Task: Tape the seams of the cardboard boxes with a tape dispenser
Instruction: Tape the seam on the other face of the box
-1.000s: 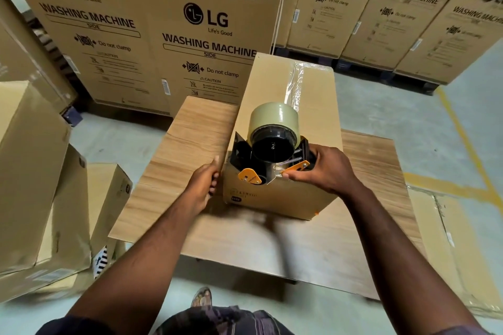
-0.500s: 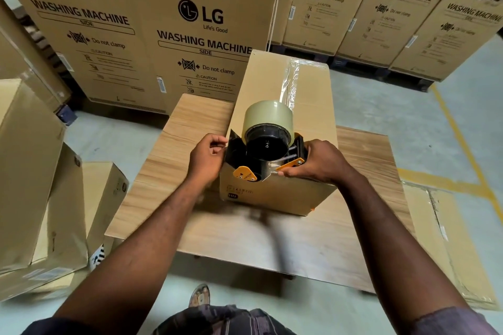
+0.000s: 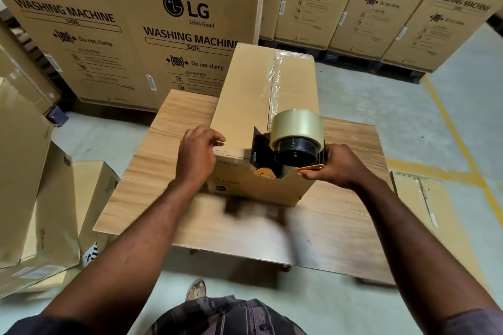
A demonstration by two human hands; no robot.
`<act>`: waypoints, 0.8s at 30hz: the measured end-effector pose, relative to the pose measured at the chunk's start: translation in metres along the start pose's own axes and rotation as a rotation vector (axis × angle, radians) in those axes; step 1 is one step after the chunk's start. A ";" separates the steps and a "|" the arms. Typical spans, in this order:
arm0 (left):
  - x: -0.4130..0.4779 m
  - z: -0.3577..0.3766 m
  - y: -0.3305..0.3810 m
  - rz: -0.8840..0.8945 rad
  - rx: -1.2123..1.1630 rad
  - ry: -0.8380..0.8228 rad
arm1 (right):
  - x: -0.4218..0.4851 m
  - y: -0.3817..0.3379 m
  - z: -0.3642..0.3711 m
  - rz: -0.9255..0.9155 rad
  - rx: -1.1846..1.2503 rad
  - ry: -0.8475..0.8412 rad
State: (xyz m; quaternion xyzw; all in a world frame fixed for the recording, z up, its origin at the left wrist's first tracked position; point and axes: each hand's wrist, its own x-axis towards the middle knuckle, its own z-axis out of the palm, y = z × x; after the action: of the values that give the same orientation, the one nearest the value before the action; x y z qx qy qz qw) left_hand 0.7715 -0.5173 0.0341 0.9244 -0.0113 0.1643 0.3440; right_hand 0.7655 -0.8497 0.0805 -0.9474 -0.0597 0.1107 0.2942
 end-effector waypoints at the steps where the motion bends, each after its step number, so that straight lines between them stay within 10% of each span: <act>1: -0.006 0.002 0.009 0.081 0.042 -0.038 | 0.001 0.001 0.002 -0.008 -0.011 0.006; 6: -0.042 0.020 0.043 0.218 0.254 -0.450 | 0.002 0.004 0.004 -0.007 -0.017 0.013; 24: -0.046 0.042 0.051 0.233 0.341 -0.402 | -0.050 0.092 -0.013 0.041 0.210 0.115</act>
State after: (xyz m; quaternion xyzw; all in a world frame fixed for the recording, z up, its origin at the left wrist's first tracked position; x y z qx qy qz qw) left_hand 0.7339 -0.5878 0.0225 0.9754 -0.1574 0.0157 0.1532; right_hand 0.7249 -0.9411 0.0470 -0.9171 -0.0112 0.0680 0.3925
